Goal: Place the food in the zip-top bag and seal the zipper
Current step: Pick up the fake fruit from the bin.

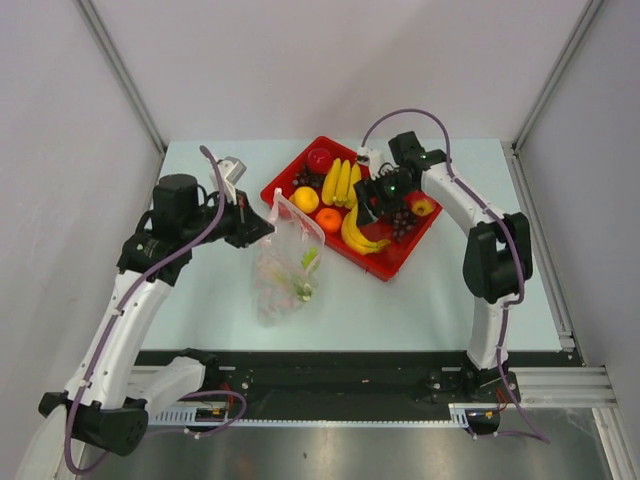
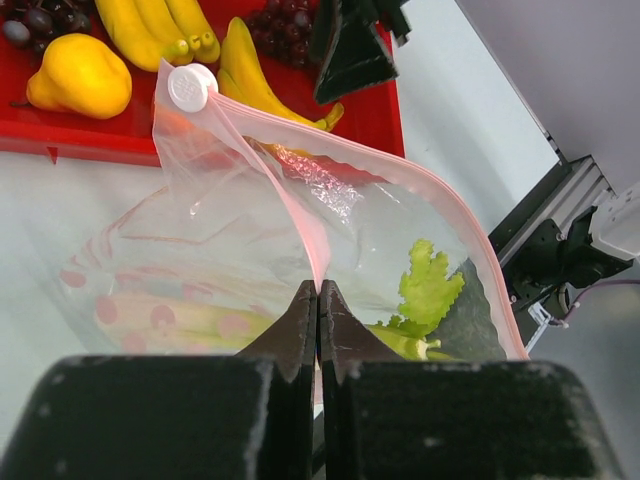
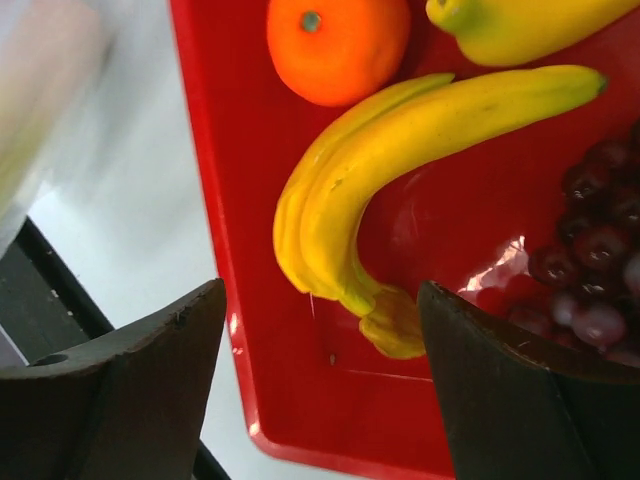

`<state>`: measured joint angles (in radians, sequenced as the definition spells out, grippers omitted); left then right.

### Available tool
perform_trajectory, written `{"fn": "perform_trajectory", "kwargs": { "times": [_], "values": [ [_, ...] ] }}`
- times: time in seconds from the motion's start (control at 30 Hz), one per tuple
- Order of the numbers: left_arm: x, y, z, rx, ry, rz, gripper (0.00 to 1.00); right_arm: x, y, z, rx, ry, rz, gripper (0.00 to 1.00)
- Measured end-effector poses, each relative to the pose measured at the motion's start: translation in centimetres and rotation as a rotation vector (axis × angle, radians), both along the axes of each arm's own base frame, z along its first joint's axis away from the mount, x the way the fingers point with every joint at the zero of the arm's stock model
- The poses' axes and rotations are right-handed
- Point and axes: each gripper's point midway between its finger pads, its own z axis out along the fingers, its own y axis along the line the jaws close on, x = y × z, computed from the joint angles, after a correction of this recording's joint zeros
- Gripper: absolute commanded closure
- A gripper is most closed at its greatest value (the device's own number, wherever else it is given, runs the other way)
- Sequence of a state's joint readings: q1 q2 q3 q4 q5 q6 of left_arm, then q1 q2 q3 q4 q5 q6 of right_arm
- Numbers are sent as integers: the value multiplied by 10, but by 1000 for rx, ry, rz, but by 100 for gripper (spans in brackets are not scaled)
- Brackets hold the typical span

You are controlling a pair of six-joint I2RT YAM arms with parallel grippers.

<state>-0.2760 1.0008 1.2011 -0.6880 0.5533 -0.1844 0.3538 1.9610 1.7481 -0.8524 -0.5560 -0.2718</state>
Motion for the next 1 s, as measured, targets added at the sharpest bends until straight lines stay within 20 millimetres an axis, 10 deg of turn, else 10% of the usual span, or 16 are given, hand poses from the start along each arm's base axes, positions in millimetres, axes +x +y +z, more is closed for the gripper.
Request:
{"fn": "perform_trajectory", "kwargs": {
  "times": [0.47, 0.8, 1.0],
  "values": [
    [7, 0, -5, 1, 7, 6, 100, 0, 31, -84, -71, 127, -7, 10],
    [9, 0, -8, 2, 20, 5, 100, 3, 28, -90, -59, 168, -51, 86],
    [8, -1, -8, -4, 23, -5, 100, 8, 10, -39, 54, 165, -127, 100]
  ]
}}
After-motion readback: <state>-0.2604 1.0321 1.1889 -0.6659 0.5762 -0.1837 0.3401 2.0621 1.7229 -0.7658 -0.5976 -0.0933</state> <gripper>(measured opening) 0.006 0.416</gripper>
